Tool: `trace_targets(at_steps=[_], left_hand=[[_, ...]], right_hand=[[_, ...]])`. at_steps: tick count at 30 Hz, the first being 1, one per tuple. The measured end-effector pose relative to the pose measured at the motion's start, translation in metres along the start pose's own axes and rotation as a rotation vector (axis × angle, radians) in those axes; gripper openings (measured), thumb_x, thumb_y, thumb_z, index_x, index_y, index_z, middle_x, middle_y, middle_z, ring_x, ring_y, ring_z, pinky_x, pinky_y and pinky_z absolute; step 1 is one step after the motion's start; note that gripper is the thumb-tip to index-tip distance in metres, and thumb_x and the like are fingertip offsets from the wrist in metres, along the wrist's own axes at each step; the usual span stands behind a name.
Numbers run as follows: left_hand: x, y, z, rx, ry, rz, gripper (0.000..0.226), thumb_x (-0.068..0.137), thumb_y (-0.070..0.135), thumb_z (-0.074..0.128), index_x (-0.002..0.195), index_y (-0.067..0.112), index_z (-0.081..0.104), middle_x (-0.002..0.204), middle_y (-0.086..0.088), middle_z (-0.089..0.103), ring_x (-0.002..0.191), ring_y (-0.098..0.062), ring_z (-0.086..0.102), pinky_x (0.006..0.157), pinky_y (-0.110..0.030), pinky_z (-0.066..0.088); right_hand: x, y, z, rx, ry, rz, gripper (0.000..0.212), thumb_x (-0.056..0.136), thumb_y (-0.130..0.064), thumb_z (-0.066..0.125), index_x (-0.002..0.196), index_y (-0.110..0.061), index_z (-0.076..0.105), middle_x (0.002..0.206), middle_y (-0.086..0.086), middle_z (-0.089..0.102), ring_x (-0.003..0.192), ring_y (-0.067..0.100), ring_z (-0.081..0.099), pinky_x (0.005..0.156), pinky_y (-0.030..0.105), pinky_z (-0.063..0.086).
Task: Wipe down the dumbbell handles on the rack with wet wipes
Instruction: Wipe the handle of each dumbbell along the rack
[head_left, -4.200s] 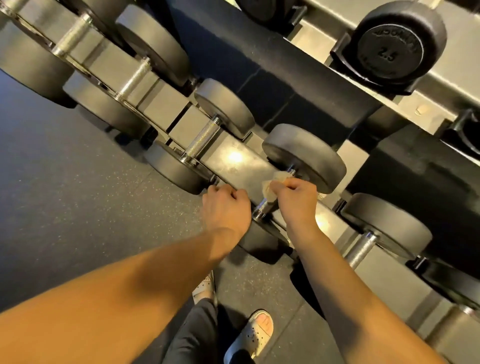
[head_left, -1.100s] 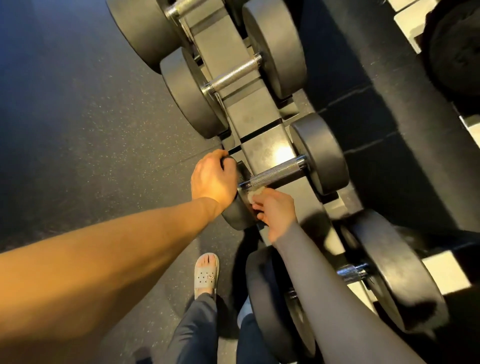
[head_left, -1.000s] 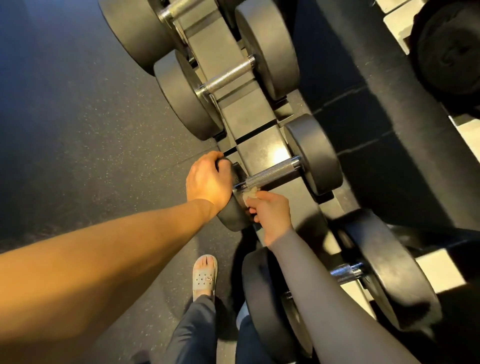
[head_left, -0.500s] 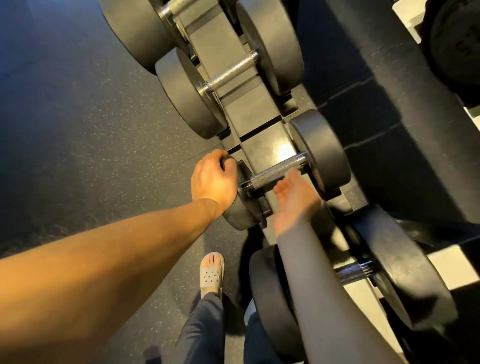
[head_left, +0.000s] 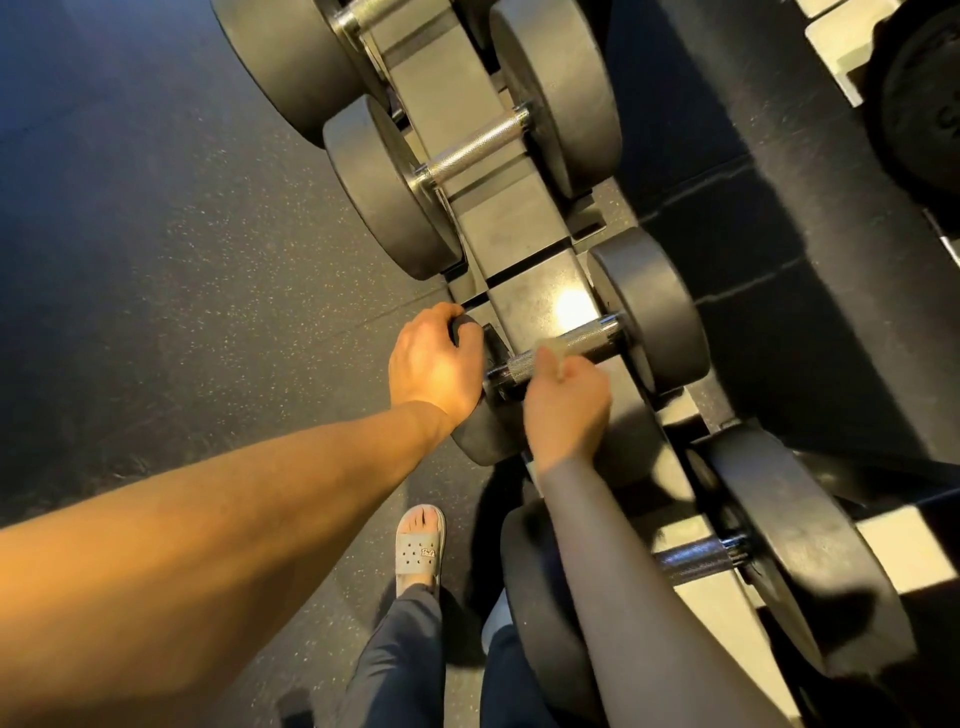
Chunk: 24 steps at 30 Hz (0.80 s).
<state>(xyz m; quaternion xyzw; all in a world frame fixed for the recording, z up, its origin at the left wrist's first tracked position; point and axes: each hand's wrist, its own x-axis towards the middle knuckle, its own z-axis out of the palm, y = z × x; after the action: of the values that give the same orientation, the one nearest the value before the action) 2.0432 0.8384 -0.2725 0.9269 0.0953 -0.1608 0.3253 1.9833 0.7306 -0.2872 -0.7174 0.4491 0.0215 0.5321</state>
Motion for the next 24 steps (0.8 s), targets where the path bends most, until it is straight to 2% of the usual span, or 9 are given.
trace_targets(at_steps=[2,4,8,10,13,15,16,21,24], left_hand=[[0.0,0.0,0.001,-0.001,0.008,0.008,0.03,0.102,0.026,0.044,0.121,0.016,0.066,0.12,-0.005,0.067,0.111,-0.025,0.059,0.091,-0.033,0.043],[0.0,-0.001,0.0,0.002,0.009,0.011,0.031,0.102,0.026,0.044,0.121,0.017,0.066,0.12,-0.004,0.067,0.112,-0.025,0.058,0.09,-0.032,0.042],[0.0,0.0,0.0,0.011,0.0,0.001,0.033,0.102,0.027,0.043,0.126,0.017,0.064,0.125,-0.004,0.066,0.118,-0.024,0.056,0.092,-0.029,0.038],[-0.001,0.001,-0.001,0.015,-0.004,-0.003,0.035,0.103,0.027,0.043,0.13,0.017,0.063,0.128,-0.004,0.065,0.122,-0.024,0.055,0.097,-0.031,0.039],[-0.001,0.002,-0.001,0.016,-0.006,0.002,0.036,0.103,0.027,0.043,0.131,0.017,0.063,0.128,-0.004,0.065,0.123,-0.024,0.055,0.101,-0.034,0.042],[-0.001,0.002,-0.001,0.022,-0.006,0.003,0.036,0.102,0.027,0.043,0.131,0.017,0.062,0.128,-0.004,0.065,0.122,-0.024,0.055,0.101,-0.035,0.042],[-0.001,0.001,-0.001,0.023,-0.006,0.004,0.036,0.102,0.028,0.042,0.131,0.017,0.062,0.128,-0.004,0.065,0.122,-0.024,0.055,0.101,-0.036,0.042],[0.0,0.001,-0.002,0.028,-0.002,0.009,0.036,0.103,0.027,0.042,0.132,0.017,0.062,0.128,-0.005,0.064,0.121,-0.025,0.055,0.1,-0.035,0.042],[0.0,0.001,-0.001,0.033,0.0,0.015,0.035,0.103,0.026,0.043,0.13,0.016,0.062,0.127,-0.005,0.065,0.119,-0.024,0.056,0.094,-0.031,0.039]], right_hand=[[-0.007,0.006,0.009,-0.159,-0.201,0.057,0.029,0.099,-0.03,0.058,0.075,-0.016,0.066,0.071,0.001,0.064,0.07,0.015,0.062,0.061,0.029,0.049],[0.0,0.006,0.007,-0.202,-0.272,0.089,0.025,0.094,-0.032,0.058,0.078,-0.016,0.069,0.077,0.002,0.068,0.078,0.022,0.066,0.07,0.036,0.054],[0.019,-0.005,-0.012,-0.008,0.123,-0.039,0.032,0.104,-0.03,0.053,0.081,-0.013,0.069,0.072,0.0,0.066,0.069,0.012,0.064,0.063,0.027,0.046],[0.017,-0.006,-0.01,0.09,0.209,-0.038,0.032,0.105,-0.03,0.052,0.087,-0.011,0.07,0.075,0.0,0.068,0.07,0.01,0.066,0.064,0.025,0.046],[0.006,0.003,0.007,-0.019,-0.046,0.051,0.033,0.102,-0.03,0.056,0.076,-0.013,0.067,0.068,0.001,0.067,0.067,0.014,0.066,0.063,0.03,0.052],[0.005,0.006,0.013,-0.058,-0.282,0.151,0.025,0.094,-0.028,0.062,0.076,-0.013,0.069,0.074,0.003,0.07,0.077,0.021,0.069,0.074,0.038,0.057],[0.007,0.004,0.01,-0.039,-0.316,0.182,0.022,0.092,-0.026,0.064,0.076,-0.013,0.07,0.076,0.003,0.071,0.079,0.023,0.069,0.077,0.04,0.057],[0.026,-0.007,-0.008,0.142,0.124,0.037,0.038,0.103,-0.033,0.056,0.073,-0.011,0.064,0.067,0.002,0.064,0.064,0.013,0.062,0.066,0.033,0.052],[0.014,-0.005,0.002,0.025,0.033,0.06,0.034,0.103,-0.035,0.056,0.078,-0.013,0.066,0.073,0.0,0.067,0.07,0.011,0.067,0.065,0.028,0.054]])
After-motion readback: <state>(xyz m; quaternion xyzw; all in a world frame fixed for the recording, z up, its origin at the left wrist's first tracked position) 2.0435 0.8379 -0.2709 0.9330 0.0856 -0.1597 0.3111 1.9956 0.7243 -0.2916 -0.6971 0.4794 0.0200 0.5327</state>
